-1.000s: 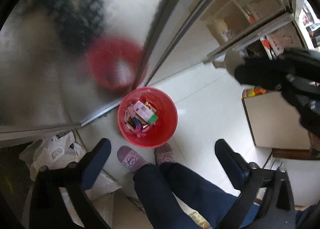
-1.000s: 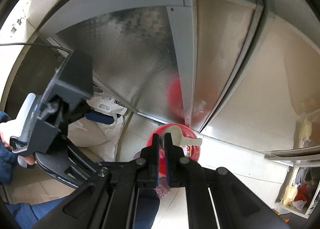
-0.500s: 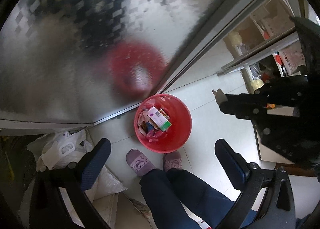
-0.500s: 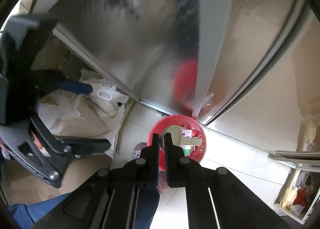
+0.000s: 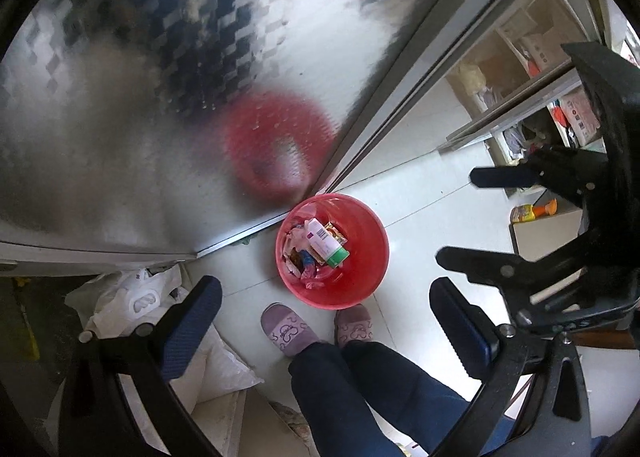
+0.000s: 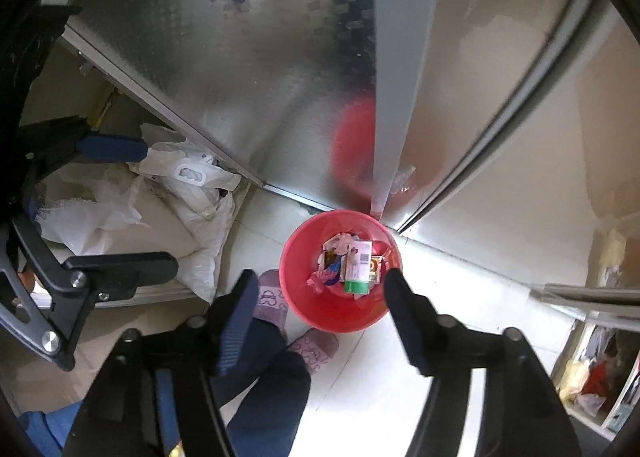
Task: Collect trash
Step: 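Raise both tools back up to the counter toward the pink bottle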
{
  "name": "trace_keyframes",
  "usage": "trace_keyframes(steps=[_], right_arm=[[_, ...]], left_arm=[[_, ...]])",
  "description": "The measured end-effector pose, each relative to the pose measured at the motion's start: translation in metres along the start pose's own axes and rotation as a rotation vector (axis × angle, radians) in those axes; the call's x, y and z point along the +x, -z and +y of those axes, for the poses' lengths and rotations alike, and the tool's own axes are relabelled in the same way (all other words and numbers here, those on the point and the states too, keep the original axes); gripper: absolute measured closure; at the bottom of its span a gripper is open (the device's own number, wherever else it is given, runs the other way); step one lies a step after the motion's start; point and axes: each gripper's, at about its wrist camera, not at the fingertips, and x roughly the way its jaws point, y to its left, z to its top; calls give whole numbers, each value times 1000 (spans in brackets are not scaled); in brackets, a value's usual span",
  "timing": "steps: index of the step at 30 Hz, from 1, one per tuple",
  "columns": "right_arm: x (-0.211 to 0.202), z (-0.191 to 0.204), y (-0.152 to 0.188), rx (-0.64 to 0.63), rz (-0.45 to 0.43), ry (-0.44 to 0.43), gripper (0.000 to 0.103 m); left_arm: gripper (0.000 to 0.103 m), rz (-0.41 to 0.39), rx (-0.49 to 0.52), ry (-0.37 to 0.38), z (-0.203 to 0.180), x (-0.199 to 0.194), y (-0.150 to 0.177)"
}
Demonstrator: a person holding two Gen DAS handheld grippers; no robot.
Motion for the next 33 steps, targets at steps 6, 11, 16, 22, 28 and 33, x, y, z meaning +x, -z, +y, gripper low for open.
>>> trace_keyframes(steps=[6, 11, 16, 22, 28, 33], right_arm=[[-37, 7, 4, 17, -53, -4, 12], [-94, 17, 5, 12, -113, 57, 5], [-154, 22, 7, 20, -179, 95, 1], [-215, 28, 3, 47, -228, 142, 1], [-264, 31, -13, 27, -300, 183, 1], [-294, 26, -37, 39, -349, 168, 1]], left_arm=[[0, -37, 13, 4, -15, -44, 0], [0, -102, 28, 12, -33, -102, -4], [0, -172, 47, -12, -50, -163, -13], [0, -245, 47, -17, -63, -231, -24], [0, -340, 12, -17, -59, -289, -39], [0, -392, 2, -40, -52, -317, -51]])
